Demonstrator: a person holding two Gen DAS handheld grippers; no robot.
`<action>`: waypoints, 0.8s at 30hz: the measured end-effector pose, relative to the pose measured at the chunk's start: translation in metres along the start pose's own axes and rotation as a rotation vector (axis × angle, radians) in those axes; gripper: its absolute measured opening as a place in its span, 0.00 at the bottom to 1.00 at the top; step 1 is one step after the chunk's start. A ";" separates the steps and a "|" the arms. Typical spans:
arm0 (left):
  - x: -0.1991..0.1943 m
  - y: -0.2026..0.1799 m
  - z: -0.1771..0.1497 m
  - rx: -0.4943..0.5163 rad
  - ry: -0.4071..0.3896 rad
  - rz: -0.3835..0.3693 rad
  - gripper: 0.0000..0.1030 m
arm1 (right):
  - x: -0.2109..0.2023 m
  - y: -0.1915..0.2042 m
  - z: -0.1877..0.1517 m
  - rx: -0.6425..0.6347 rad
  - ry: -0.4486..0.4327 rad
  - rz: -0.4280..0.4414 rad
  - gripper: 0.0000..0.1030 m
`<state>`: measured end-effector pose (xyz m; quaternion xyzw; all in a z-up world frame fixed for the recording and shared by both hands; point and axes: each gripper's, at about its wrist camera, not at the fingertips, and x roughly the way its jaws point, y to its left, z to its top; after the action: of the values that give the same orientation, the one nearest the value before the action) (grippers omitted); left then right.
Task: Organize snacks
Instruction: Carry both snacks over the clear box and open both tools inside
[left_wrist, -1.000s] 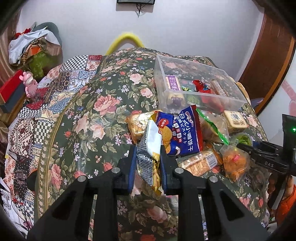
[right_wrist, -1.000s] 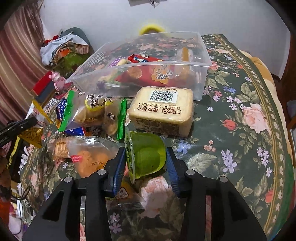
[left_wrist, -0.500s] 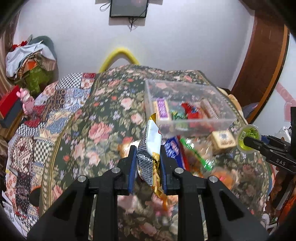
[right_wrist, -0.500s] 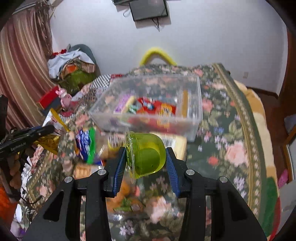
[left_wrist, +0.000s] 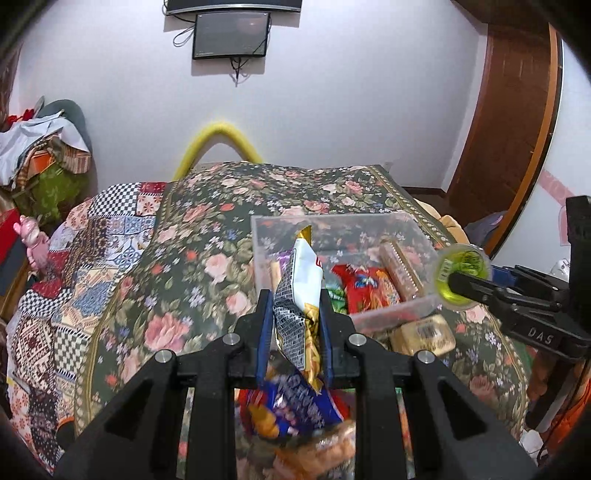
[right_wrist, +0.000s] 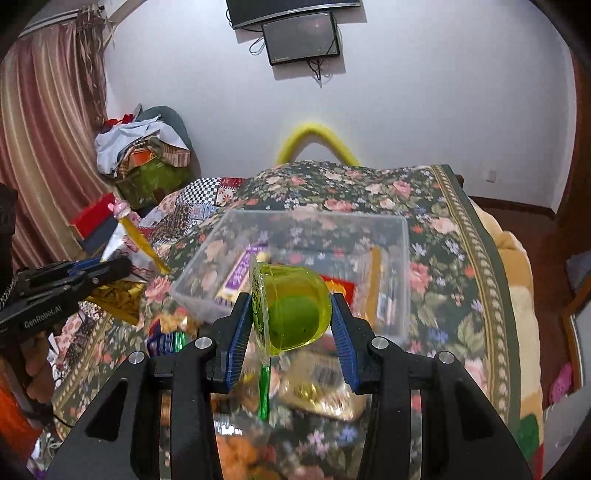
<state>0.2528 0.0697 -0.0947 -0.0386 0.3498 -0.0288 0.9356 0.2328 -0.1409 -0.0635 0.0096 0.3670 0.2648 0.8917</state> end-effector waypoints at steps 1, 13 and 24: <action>0.004 -0.001 0.002 0.003 0.000 0.000 0.22 | 0.004 0.002 0.002 -0.005 0.002 0.003 0.38; 0.066 0.000 0.014 -0.005 0.070 -0.013 0.22 | 0.068 0.021 0.012 -0.045 0.097 0.040 0.38; 0.101 0.008 0.020 -0.024 0.127 -0.027 0.21 | 0.103 0.018 0.009 -0.016 0.178 0.045 0.38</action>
<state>0.3425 0.0706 -0.1467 -0.0526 0.4085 -0.0399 0.9104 0.2908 -0.0748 -0.1199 -0.0128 0.4425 0.2876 0.8493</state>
